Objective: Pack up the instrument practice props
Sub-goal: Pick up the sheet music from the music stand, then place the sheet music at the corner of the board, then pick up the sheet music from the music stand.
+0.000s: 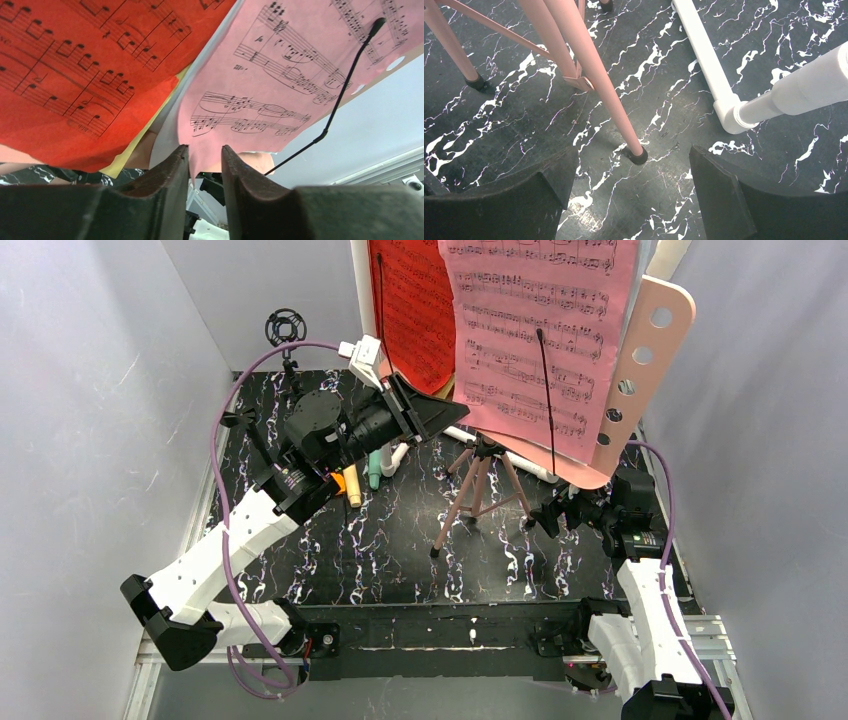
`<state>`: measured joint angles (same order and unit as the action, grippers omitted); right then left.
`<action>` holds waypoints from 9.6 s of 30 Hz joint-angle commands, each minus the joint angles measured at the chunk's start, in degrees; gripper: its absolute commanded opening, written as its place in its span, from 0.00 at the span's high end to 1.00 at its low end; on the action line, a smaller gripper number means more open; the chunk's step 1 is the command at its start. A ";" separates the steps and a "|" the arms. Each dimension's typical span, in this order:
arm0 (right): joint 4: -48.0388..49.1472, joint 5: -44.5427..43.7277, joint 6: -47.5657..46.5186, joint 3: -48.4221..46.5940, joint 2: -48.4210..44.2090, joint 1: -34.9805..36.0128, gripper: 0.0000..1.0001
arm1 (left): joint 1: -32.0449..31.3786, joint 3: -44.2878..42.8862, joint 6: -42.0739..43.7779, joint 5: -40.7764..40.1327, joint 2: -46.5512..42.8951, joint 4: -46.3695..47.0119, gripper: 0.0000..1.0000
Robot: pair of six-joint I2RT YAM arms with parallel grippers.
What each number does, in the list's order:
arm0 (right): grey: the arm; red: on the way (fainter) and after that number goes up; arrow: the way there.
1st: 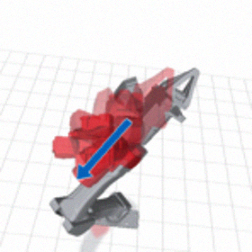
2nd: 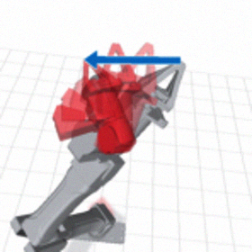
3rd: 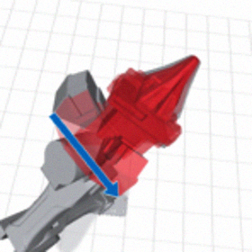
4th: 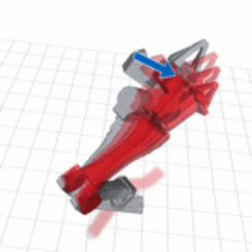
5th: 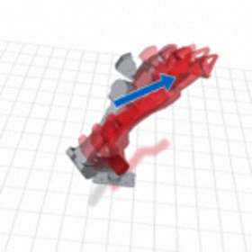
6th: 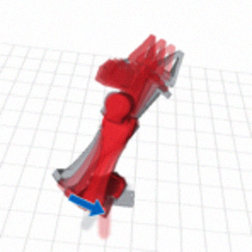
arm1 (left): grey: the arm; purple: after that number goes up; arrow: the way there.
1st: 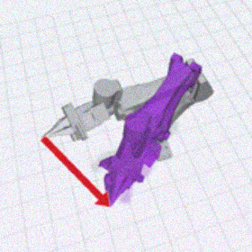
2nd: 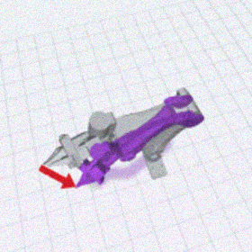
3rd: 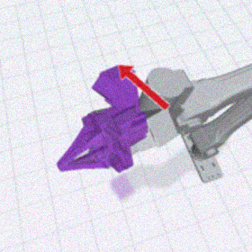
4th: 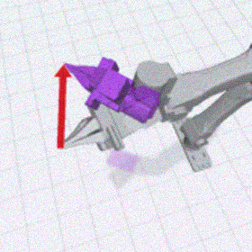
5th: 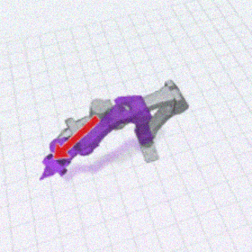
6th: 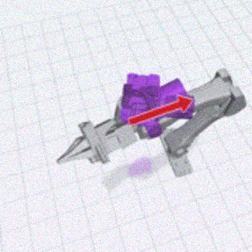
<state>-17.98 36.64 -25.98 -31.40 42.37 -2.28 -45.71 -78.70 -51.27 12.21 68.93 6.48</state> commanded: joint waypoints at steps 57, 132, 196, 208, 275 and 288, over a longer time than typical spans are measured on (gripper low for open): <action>0.05 1.86 -1.18 -2.51 1.01 -0.79 0.09 | 0.01 23.56 34.48 -23.27 -36.03 -12.93 1.00; -1.79 4.21 -3.10 -2.50 -0.05 -1.21 0.06 | 51.36 41.62 2.78 -41.68 -35.20 -57.27 0.99; -3.29 7.25 -5.96 -2.15 5.61 -4.77 0.05 | 30.04 19.73 1.06 27.67 -29.52 -4.39 0.02; -3.51 7.93 -6.50 -2.13 5.40 -5.41 0.05 | 18.08 13.82 6.74 20.79 -22.91 -4.12 0.02; -4.08 8.69 -6.87 -2.22 4.91 -5.40 0.05 | 3.86 0.14 12.09 0.61 -4.40 4.46 0.10; -4.26 8.88 -6.99 -2.18 4.57 -5.44 0.05 | 3.86 -0.68 10.27 3.04 -2.75 5.56 0.43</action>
<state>-22.59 43.97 -31.99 -31.42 47.94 -7.44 -41.76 -77.76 -41.04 14.41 67.85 9.87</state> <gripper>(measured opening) 0.950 0.603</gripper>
